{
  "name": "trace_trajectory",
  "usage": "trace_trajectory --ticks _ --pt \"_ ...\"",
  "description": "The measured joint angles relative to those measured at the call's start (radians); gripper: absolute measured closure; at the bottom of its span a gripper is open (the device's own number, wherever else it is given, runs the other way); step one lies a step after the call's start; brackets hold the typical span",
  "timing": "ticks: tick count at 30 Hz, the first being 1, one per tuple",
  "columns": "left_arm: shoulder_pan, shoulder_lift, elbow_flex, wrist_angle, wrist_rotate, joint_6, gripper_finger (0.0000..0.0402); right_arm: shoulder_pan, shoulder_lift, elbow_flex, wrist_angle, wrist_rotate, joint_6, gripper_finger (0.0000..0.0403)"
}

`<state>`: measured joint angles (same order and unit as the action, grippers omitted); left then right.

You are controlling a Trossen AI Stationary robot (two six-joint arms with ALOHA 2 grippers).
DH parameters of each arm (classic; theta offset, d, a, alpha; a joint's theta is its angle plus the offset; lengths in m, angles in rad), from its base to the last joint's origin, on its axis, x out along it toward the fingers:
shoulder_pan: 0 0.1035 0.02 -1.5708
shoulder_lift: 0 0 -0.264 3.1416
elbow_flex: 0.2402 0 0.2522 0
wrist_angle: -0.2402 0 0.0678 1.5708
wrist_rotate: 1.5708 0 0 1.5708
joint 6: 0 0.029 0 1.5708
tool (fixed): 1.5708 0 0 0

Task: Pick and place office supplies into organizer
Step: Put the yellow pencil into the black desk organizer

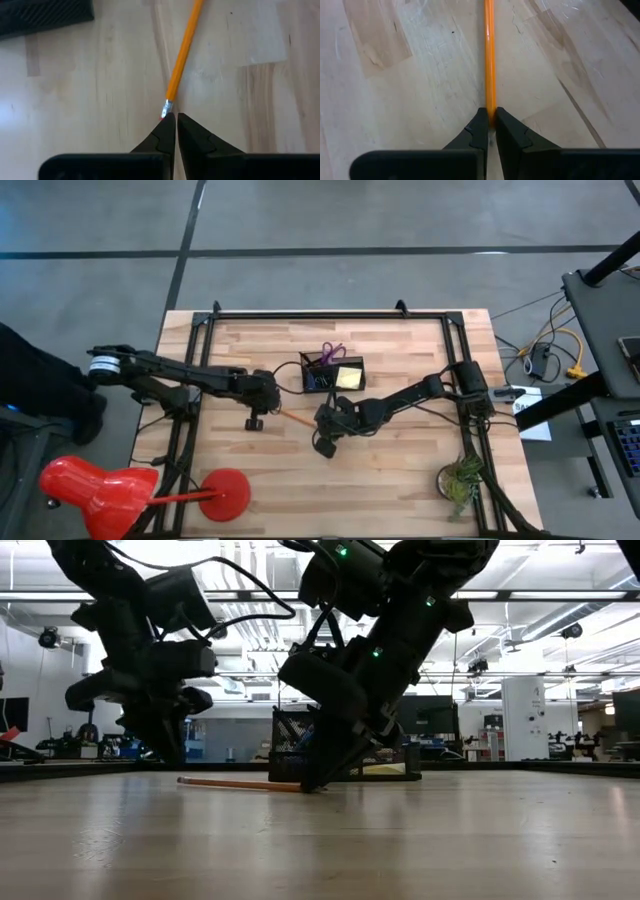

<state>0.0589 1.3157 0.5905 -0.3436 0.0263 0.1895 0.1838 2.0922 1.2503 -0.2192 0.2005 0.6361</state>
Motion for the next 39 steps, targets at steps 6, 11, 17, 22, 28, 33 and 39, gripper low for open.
trace_trajectory --ticks 6,11,17,22,28,33,39 --pt "0.000 0.061 0.016 0.021 -0.010 0.036 0.0368 -0.005 0.000 0.000 0.001 -0.006 0.000 0.0390" --pt "0.000 0.076 0.026 0.019 -0.063 0.037 0.0301 -0.008 0.000 0.000 0.001 -0.019 0.000 0.0390" --pt "0.000 0.063 0.028 0.018 -0.061 0.089 0.0232 -0.008 0.000 0.000 0.002 -0.019 -0.007 0.0390" --pt "0.000 0.081 0.026 0.018 -0.043 0.106 0.0228 -0.008 0.000 -0.001 0.004 -0.020 -0.007 0.0390" --pt "0.000 0.112 0.026 0.022 -0.037 0.131 0.0262 -0.008 0.000 -0.002 0.008 -0.020 -0.007 0.0390" --pt "0.000 0.148 0.034 0.020 -0.028 0.140 0.0308 -0.008 0.000 -0.002 0.009 -0.020 -0.008 0.0390" --pt "-0.001 0.154 0.043 0.021 -0.016 0.142 0.0364 -0.008 0.000 -0.002 0.011 -0.020 -0.011 0.0390"
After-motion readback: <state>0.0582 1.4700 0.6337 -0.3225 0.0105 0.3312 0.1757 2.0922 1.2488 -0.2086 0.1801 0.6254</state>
